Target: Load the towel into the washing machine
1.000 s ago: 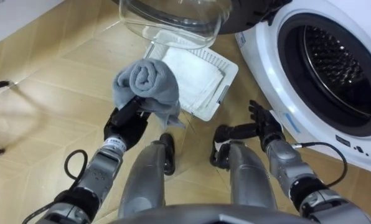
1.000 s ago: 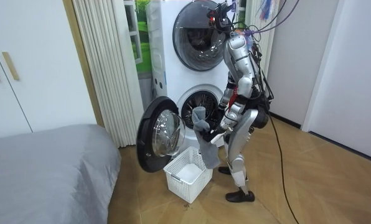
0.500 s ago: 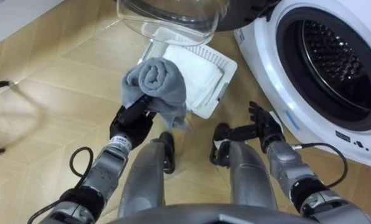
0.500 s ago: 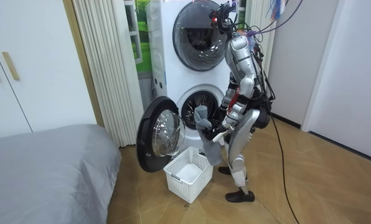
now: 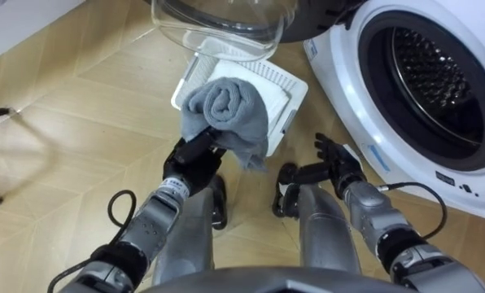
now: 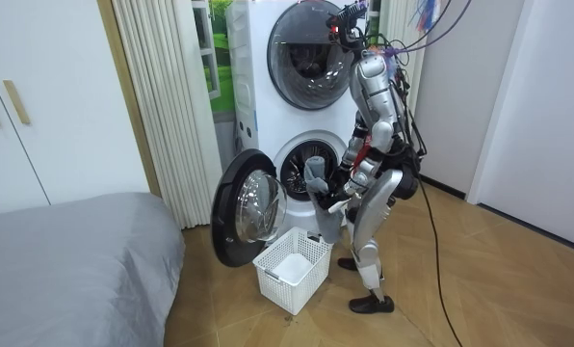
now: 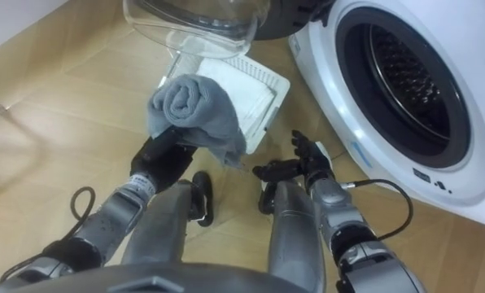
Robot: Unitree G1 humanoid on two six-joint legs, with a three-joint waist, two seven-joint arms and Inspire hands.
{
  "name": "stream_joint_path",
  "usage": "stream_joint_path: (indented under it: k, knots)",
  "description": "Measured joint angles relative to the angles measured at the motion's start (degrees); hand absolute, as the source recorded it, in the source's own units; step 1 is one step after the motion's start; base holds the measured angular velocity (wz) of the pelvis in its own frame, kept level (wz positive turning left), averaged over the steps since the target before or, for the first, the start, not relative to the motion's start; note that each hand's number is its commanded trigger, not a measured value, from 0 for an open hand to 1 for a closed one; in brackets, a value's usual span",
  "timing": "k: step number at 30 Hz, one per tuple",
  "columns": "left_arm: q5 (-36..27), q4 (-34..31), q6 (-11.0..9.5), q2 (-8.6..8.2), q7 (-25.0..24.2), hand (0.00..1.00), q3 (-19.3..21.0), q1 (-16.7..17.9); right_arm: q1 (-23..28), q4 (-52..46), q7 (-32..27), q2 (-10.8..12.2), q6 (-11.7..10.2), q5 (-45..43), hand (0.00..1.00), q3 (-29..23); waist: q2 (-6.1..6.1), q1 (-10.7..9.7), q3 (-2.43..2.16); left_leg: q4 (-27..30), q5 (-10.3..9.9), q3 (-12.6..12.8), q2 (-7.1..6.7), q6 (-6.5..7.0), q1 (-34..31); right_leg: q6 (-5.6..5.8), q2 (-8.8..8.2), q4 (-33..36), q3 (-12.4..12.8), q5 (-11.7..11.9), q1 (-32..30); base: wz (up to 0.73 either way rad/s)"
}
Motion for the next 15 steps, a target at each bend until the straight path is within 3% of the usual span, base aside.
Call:
stream_joint_path:
  k: [4, 10, 14, 15]
  knots:
    - [1.0, 0.0, 1.2, -0.01, -1.8, 1.0, -1.9, -0.4, -0.4, -0.4, 0.4, 0.3, 0.8, -0.9, 0.0, 0.0, -0.63, -1.2, 0.01, 0.0, 0.0, 0.0, 0.01, 0.0, 0.0, -0.04, -0.06, 0.1, -0.1, 0.0, 0.0, 0.0]
    - [7.5, 0.0, 2.9, -0.23, -3.6, 1.0, -6.2, -2.3, -0.9, -0.4, 0.8, 0.5, 2.5, -2.1, 0.0, 0.1, -0.92, -1.3, -0.04, 0.0, 0.0, 0.0, -0.05, 0.0, 0.1, -0.05, -0.07, 0.1, 0.0, 0.0, 0.0, 0.0]
    - [8.0, -0.1, 4.5, -0.58, -4.9, 1.0, -8.1, -2.9, -1.8, -0.4, 0.4, 0.7, 3.6, -2.1, 0.0, 0.2, -0.92, -1.3, -0.04, -0.1, 0.0, 0.3, -0.18, 0.0, 0.1, -0.04, -0.1, 0.5, 0.7, -0.1, -0.4, -0.01]
    - [8.0, -0.1, 4.5, -0.58, -5.4, 1.0, -8.1, -2.9, -2.0, -0.4, 0.2, 0.7, 3.7, -2.1, 0.11, 0.2, -0.92, -1.3, -0.04, -0.3, 0.0, 0.5, -0.21, -0.02, 0.2, -0.04, -0.1, 0.6, 0.9, -0.1, -0.6, -0.08]
